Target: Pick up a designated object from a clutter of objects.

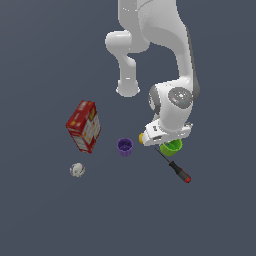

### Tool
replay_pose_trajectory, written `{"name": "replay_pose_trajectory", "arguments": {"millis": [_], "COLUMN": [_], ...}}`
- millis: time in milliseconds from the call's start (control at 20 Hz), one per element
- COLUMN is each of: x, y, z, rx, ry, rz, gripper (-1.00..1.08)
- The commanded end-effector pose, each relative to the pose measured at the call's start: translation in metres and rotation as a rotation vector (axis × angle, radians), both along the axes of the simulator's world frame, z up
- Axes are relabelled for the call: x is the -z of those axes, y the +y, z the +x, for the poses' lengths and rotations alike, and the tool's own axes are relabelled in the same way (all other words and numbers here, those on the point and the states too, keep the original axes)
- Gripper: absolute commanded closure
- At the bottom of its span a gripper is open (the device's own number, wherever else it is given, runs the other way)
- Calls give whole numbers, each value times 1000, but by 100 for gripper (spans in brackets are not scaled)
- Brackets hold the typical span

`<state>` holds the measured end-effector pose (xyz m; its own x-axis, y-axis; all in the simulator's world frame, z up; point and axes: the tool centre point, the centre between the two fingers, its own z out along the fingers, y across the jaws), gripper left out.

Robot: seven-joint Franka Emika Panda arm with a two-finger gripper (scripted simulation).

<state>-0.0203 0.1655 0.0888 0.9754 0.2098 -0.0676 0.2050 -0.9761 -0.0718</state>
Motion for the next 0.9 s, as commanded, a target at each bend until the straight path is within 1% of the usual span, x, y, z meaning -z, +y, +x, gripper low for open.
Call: {"name": "replay_pose_trajectory", "arguments": {"millis": [0, 300, 850], "x": [-10, -44, -128], "y": [-13, -58, -170], "z": [-2, -11, -33], "rx": [1, 2, 2], "ry": [-3, -2, -2], "rz": [0, 2, 6], "gripper": [108, 108, 108]}}
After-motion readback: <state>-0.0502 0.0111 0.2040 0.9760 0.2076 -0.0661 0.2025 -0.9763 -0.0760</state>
